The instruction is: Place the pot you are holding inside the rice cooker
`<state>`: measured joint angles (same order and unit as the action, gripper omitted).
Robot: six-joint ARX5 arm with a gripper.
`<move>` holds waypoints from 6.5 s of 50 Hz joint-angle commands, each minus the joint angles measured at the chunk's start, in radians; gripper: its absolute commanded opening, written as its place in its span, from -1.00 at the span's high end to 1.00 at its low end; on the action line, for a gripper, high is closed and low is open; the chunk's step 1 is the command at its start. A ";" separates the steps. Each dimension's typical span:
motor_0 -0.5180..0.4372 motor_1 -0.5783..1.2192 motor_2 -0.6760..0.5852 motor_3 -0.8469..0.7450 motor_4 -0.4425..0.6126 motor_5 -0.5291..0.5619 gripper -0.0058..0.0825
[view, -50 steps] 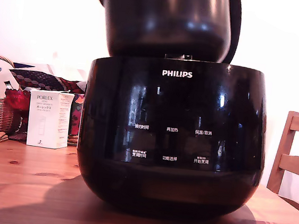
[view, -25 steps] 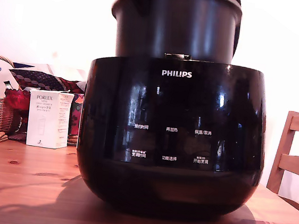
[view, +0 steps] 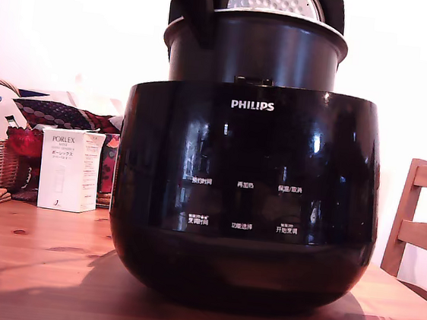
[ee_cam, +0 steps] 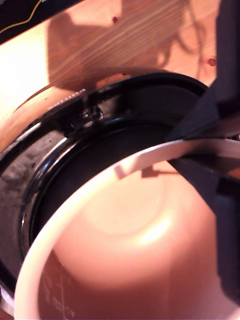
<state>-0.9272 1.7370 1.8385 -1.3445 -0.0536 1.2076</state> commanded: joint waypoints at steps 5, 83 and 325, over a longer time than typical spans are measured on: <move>0.002 0.008 0.019 -0.016 0.031 -0.005 0.92; -0.016 0.048 0.016 0.144 0.076 -0.315 0.92; 0.422 -0.599 -0.360 0.548 0.226 -0.821 0.91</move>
<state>-0.5323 1.1492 1.5406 -0.8192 0.1841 0.4187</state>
